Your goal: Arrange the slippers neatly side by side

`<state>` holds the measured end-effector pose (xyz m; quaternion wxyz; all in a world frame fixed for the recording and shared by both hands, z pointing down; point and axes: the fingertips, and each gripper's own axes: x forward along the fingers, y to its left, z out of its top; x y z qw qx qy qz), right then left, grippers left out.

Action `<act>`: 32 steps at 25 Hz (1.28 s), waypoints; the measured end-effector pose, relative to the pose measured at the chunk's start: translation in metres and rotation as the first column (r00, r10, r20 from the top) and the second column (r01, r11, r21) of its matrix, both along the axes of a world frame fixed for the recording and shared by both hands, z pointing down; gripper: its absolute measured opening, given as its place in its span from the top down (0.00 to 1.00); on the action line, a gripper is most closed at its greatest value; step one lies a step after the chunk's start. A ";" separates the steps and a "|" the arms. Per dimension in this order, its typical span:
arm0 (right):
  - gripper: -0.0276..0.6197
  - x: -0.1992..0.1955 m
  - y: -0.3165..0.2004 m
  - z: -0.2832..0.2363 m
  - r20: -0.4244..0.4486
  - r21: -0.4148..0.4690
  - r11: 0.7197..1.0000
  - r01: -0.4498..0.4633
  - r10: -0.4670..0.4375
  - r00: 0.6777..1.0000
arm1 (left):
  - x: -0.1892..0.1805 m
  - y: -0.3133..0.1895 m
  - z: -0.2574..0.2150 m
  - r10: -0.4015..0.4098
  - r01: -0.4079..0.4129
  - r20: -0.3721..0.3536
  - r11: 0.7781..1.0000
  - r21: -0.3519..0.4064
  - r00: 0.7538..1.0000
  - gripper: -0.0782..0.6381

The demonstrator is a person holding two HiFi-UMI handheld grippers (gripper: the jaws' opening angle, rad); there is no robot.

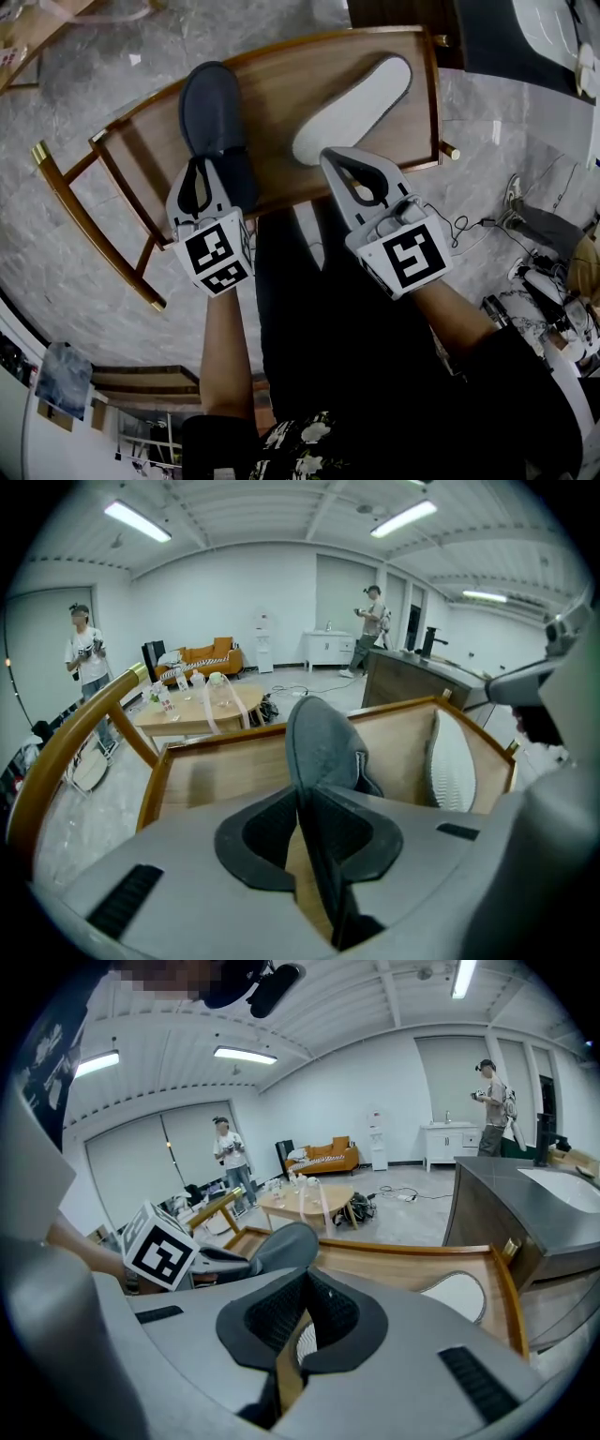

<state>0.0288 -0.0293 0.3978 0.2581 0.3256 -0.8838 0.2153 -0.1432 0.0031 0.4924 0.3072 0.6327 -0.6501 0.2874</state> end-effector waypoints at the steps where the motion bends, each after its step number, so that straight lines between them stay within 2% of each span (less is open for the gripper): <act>1: 0.97 0.000 0.000 0.000 0.001 0.001 1.000 0.000 0.000 1.000 | -0.002 0.002 0.004 -0.005 0.005 0.010 1.000 -0.013 1.000 0.82; 4: 0.96 0.002 0.000 0.002 -0.003 -0.002 1.000 -0.004 0.004 1.000 | -0.006 0.007 0.013 -0.021 0.022 0.031 0.999 -0.047 0.999 0.88; 11: 0.97 0.005 0.005 0.008 -0.011 -0.016 1.000 -0.004 0.004 1.000 | -0.010 0.020 0.019 -0.053 0.055 0.029 0.995 -0.078 0.998 0.88; 15: 0.96 0.005 0.007 0.010 -0.015 -0.020 1.000 0.000 0.000 1.000 | -0.009 0.040 0.026 -0.053 0.057 0.030 0.989 -0.140 0.998 0.88; 20: 0.96 0.001 0.009 0.012 -0.015 -0.030 1.000 0.010 -0.011 1.000 | 0.005 0.058 0.036 -0.043 0.040 -0.009 0.981 -0.187 0.999 0.79; 23: 0.96 0.001 0.012 0.017 -0.026 -0.039 0.999 0.016 -0.017 1.000 | 0.013 0.064 0.045 -0.056 0.049 -0.025 0.974 -0.221 0.998 0.79; 27: 0.96 0.004 0.014 0.019 -0.036 -0.039 0.999 0.024 -0.025 0.999 | 0.020 0.066 0.047 -0.101 0.085 -0.058 0.969 -0.231 0.993 0.82; 32: 0.96 0.005 0.014 0.020 -0.038 -0.041 0.999 0.025 -0.027 0.999 | 0.024 0.069 0.047 -0.196 0.165 -0.114 0.958 -0.236 0.974 0.83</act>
